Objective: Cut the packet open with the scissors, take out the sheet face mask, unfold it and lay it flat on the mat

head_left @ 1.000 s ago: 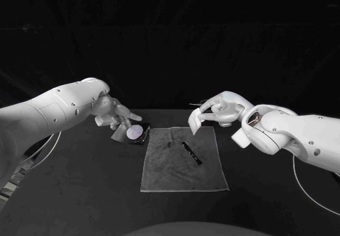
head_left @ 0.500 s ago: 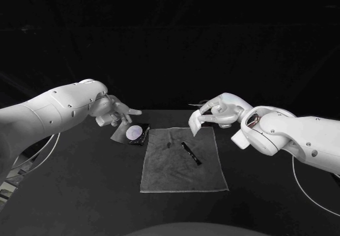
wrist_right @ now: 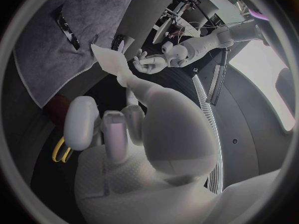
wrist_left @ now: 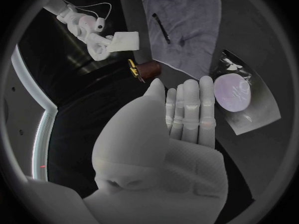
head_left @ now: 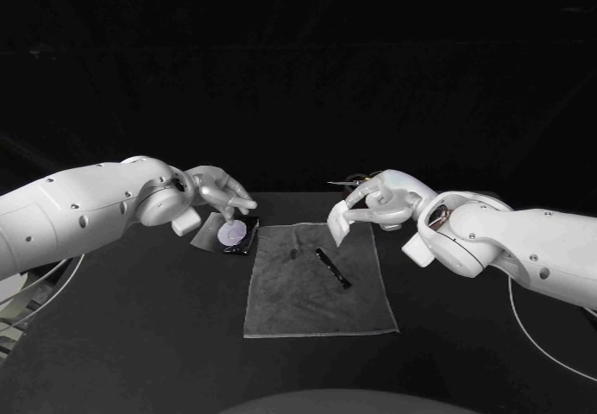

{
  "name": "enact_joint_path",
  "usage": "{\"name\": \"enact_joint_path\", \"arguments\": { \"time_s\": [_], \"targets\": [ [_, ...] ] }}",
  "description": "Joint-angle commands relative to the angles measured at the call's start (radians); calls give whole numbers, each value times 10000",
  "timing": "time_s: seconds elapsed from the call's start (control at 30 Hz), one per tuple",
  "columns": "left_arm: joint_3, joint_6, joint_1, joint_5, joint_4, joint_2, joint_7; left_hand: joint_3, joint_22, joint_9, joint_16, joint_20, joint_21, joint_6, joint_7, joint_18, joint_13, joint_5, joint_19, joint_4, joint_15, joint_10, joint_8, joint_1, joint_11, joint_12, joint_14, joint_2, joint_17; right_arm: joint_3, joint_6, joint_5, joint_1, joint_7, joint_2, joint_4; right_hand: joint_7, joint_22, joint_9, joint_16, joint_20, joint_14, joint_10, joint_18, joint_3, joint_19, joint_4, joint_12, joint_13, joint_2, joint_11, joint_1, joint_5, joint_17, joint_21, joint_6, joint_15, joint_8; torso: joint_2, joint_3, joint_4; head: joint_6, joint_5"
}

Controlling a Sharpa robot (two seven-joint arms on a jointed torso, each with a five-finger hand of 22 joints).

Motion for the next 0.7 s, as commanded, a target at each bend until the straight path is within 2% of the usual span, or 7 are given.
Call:
{"name": "enact_joint_path", "arguments": {
  "time_s": [0.03,0.13,0.27,0.57,0.7],
  "targets": [
    [12,-879,-61,691,649,-243,2755,110,-55,-80,-40,52,-102,72,-27,85,-121,-37,-30,-14,25,-79,-142,319,51,-217,-131,-89,-58,3,392,-197,-20,-60,30,46,15,724,390,30,-4,939,290,23,56,-36,-9,-57,1174,92,-60,-24,66,2177,-54,50,-81,40,-9,-1,16,16,-49],
    [12,-1260,-168,648,1238,-449,3513,260,-73,-244,-29,102,-157,182,-99,85,-330,-36,-40,-4,106,-145,-472,686,166,-687,-230,-345,-136,-7,553,-252,-39,-88,54,74,15,724,390,30,-4,939,290,23,56,-36,-9,-57,1174,92,-60,-24,66,2177,-54,50,-81,40,0,-9,16,12,-90],
    [12,-1568,-360,437,1655,-505,4004,237,-75,-332,0,136,-173,197,-80,83,-356,-37,-37,28,152,-219,-671,688,221,-931,-244,-536,-173,-15,763,-319,-53,-94,77,118,16,707,394,23,-4,936,292,29,59,-53,-11,-51,1178,97,-59,-27,66,2166,-84,44,-80,46,2,-13,-1,5,-73],
    [13,-1978,-844,-495,1880,-164,4263,-264,-159,-579,130,286,-355,-176,-57,74,-338,-41,-94,41,308,-611,-1259,169,361,-1426,-385,-991,-248,-21,1290,-579,-69,40,181,264,18,697,399,19,-4,935,282,33,63,-64,-12,-79,1161,103,-58,-30,66,2160,-103,36,-79,53,14,-5,0,-38,-88],
    [14,-2073,-1021,-827,1862,79,4242,-489,-202,-660,227,303,-441,-342,-121,99,-343,-40,-97,20,254,-850,-1478,106,317,-1663,-460,-1027,-284,-22,1421,-666,-71,98,244,340,18,697,399,19,-4,935,282,33,63,-64,-12,-79,1161,103,-58,-30,66,2160,-103,36,-79,53,19,-5,-6,-48,-89]
  ]
}}
